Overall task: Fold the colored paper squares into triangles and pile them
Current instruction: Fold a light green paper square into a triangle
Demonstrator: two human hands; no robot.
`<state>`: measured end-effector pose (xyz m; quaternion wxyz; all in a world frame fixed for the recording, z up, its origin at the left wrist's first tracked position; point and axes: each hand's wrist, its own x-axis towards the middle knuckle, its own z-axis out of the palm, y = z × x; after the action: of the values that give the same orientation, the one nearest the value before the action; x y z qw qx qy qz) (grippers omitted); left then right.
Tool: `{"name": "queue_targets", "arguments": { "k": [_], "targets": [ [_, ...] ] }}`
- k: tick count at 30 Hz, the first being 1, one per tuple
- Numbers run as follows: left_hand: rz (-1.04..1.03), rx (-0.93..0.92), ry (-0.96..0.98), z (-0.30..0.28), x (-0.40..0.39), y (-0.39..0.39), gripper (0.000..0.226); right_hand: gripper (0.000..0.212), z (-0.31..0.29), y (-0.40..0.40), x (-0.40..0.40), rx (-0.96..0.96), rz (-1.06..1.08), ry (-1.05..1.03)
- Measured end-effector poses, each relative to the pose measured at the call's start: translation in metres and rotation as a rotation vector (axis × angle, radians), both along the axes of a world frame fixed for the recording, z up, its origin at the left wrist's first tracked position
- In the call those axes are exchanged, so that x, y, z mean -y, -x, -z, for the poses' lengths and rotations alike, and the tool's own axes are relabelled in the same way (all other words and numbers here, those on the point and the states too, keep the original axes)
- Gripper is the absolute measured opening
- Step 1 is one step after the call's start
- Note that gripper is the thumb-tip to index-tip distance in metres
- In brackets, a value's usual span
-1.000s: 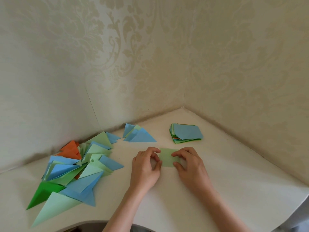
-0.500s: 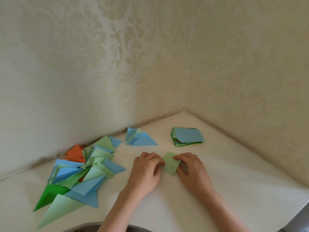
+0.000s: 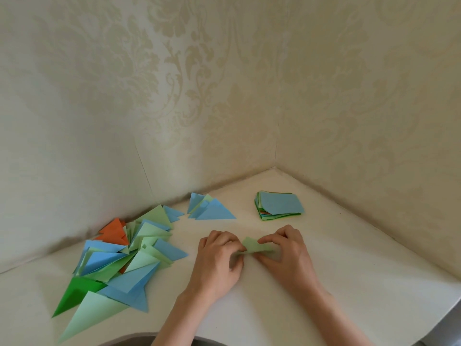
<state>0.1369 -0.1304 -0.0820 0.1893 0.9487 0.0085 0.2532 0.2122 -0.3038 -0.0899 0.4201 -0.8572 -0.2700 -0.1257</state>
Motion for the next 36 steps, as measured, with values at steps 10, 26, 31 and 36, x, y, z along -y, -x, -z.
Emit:
{"name": "queue_targets", "arguments": {
  "k": [10, 26, 31, 36],
  "targets": [
    [-0.111, -0.046, 0.191, 0.002, -0.008, -0.007, 0.006, 0.012, 0.001, 0.001, -0.002, -0.038, 0.033, 0.064],
    [-0.28, -0.033, 0.218, 0.005, 0.006, -0.019, 0.028, 0.027, -0.001, -0.002, -0.012, -0.077, 0.149, 0.237],
    [-0.261, -0.097, 0.268, 0.003, 0.004, -0.019, 0.019, 0.021, -0.003, -0.001, -0.011, -0.09, 0.149, 0.213],
    [-0.209, -0.132, 0.344, 0.0, -0.001, -0.018, 0.01, 0.015, -0.003, 0.0, -0.009, -0.106, 0.127, 0.176]
  ]
}}
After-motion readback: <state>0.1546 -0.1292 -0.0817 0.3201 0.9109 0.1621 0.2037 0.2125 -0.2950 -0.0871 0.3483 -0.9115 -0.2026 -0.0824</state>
